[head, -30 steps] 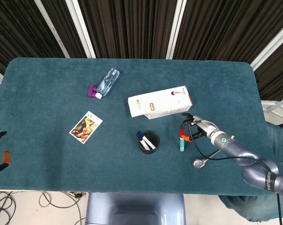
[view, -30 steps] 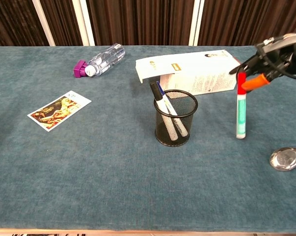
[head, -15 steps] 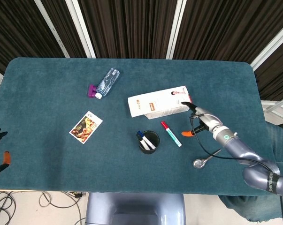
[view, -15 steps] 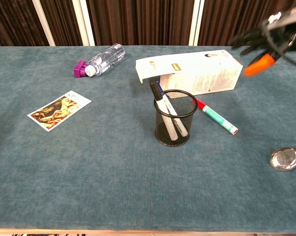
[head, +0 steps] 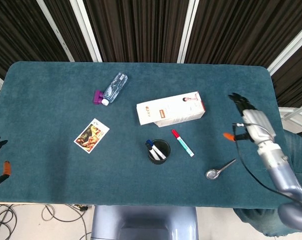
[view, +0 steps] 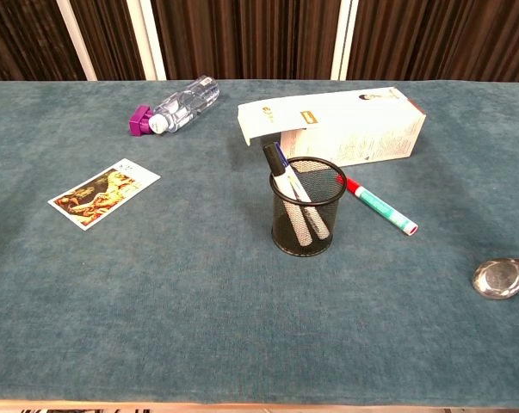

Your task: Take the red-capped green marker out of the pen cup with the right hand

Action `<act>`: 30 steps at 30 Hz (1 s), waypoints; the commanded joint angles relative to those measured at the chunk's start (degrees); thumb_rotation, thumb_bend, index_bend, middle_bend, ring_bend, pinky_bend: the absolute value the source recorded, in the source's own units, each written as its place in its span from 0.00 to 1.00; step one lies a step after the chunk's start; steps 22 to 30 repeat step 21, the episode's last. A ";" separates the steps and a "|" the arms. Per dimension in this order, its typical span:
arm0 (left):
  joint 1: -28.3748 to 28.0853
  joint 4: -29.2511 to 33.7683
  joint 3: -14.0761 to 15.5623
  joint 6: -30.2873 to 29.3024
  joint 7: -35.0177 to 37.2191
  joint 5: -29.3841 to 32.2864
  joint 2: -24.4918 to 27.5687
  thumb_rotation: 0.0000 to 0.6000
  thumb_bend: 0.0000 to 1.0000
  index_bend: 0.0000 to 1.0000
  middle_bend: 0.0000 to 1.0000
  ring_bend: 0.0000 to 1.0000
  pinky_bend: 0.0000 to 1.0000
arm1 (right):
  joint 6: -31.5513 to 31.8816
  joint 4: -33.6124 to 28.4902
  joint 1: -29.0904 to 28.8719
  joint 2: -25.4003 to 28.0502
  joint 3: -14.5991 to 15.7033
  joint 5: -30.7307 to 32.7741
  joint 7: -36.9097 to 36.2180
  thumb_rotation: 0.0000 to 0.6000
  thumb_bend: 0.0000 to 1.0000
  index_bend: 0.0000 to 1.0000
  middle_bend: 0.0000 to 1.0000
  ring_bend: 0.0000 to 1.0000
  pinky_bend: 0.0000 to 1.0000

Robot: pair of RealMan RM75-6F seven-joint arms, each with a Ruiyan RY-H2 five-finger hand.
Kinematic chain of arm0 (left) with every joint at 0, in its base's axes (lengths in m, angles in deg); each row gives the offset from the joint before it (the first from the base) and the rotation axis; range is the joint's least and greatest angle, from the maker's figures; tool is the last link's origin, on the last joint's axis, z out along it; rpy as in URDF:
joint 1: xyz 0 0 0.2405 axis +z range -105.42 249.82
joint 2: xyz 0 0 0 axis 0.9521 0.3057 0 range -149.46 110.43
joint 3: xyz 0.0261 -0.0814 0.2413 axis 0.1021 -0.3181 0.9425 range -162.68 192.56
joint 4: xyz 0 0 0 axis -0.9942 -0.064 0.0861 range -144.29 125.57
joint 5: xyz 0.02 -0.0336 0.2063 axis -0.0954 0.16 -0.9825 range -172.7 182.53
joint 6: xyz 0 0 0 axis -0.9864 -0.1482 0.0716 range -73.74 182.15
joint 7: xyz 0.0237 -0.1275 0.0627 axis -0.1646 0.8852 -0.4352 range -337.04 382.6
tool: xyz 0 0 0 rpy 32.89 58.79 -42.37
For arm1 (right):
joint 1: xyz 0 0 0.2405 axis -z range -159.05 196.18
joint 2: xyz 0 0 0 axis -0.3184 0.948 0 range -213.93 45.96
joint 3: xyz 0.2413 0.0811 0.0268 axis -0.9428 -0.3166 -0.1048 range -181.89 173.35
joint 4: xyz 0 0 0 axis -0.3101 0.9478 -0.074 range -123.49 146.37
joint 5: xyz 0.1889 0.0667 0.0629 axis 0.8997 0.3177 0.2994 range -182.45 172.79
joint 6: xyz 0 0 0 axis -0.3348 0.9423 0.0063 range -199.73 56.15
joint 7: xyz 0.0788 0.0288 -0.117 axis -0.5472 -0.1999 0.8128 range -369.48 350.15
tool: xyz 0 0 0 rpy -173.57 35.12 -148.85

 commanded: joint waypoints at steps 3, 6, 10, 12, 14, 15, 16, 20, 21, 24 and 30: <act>0.08 -0.07 0.08 -0.26 -0.23 -0.27 -0.13 1.00 0.54 0.16 0.07 0.09 0.09 | 17.55 -2.46 11.92 -2.62 7.60 -7.55 12.13 1.00 0.23 0.01 0.00 0.00 0.18; 0.11 -0.11 0.16 -0.31 -0.40 -0.37 -0.17 1.00 0.54 0.16 0.07 0.09 0.09 | 24.28 -0.31 15.95 -5.66 9.79 -10.86 15.47 1.00 0.22 0.01 0.00 0.00 0.18; 0.15 -0.07 0.27 -0.40 -0.57 -0.57 -0.19 1.00 0.54 0.16 0.07 0.09 0.09 | 29.60 2.48 19.36 -8.68 11.72 -14.26 18.61 1.00 0.23 0.01 0.00 0.00 0.18; 0.18 -0.12 0.28 -0.50 -0.66 -0.68 -0.21 1.00 0.54 0.16 0.07 0.09 0.09 | 31.10 3.55 20.63 -9.88 12.55 -15.61 19.53 1.00 0.22 0.01 0.00 0.00 0.18; 0.21 -0.16 0.29 -0.61 -0.70 -0.76 -0.23 1.00 0.54 0.16 0.07 0.09 0.09 | 32.17 4.71 21.62 -11.11 13.11 -16.62 20.51 1.00 0.22 0.01 0.00 0.00 0.18; 0.23 -0.17 0.29 -0.66 -0.71 -0.81 -0.23 1.00 0.54 0.16 0.07 0.09 0.09 | 32.81 5.38 22.10 -11.82 13.22 -17.00 21.17 1.00 0.22 0.01 0.00 0.00 0.18; 0.25 -0.19 0.30 -0.72 -0.74 -0.85 -0.23 1.00 0.54 0.16 0.07 0.09 0.09 | 33.20 5.83 22.36 -12.29 13.22 -17.22 21.55 1.00 0.22 0.01 0.00 0.00 0.18; 0.29 -0.38 0.27 -0.91 -0.80 -0.98 -0.26 1.00 0.54 0.16 0.07 0.09 0.09 | 33.44 7.14 23.13 -13.76 13.14 -17.79 21.46 1.00 0.23 0.01 0.00 0.00 0.18; 0.29 -0.41 0.25 -0.93 -0.78 -1.01 -0.27 1.00 0.54 0.16 0.07 0.09 0.09 | 33.28 7.21 23.17 -13.82 13.14 -17.87 21.17 1.00 0.23 0.01 0.00 0.00 0.18; 0.29 -0.41 0.25 -0.93 -0.78 -1.01 -0.27 1.00 0.54 0.16 0.07 0.09 0.09 | 33.28 7.21 23.17 -13.82 13.14 -17.87 21.17 1.00 0.23 0.01 0.00 0.00 0.18; 0.29 -0.41 0.25 -0.93 -0.78 -1.01 -0.27 1.00 0.54 0.16 0.07 0.09 0.09 | 33.28 7.21 23.17 -13.82 13.14 -17.87 21.17 1.00 0.23 0.01 0.00 0.00 0.18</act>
